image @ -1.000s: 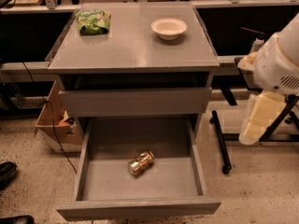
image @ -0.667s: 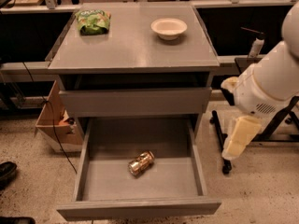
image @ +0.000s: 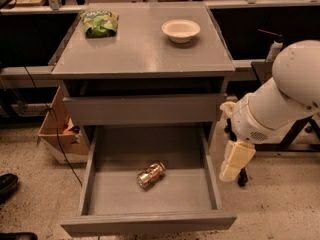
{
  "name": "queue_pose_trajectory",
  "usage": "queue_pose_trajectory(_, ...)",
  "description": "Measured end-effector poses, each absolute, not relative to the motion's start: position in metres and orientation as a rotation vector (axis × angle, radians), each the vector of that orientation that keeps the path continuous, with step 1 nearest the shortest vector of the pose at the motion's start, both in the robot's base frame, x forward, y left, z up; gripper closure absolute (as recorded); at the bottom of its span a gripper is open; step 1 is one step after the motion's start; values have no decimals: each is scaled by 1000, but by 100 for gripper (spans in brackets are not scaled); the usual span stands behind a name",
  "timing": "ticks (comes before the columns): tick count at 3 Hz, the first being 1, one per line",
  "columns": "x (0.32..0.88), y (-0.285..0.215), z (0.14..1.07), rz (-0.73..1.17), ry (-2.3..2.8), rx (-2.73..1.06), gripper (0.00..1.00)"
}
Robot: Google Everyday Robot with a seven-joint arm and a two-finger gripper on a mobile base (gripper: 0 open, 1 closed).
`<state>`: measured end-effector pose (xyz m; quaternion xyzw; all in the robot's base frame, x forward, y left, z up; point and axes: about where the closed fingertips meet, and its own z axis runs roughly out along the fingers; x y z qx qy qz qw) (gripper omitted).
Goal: Pick orange can from middle drawer and place on counter
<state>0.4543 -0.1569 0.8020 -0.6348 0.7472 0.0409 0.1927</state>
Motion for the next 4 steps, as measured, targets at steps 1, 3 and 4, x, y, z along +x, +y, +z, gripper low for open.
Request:
queue_pose_trajectory(1, 458, -146, 769, 156, 2090, -1776, 0)
queue_pose_trajectory(3, 473, -116, 653, 269, 2047, -1779, 0)
queue_pose_trajectory(4, 487, -96, 607, 318, 1999, -1774, 0)
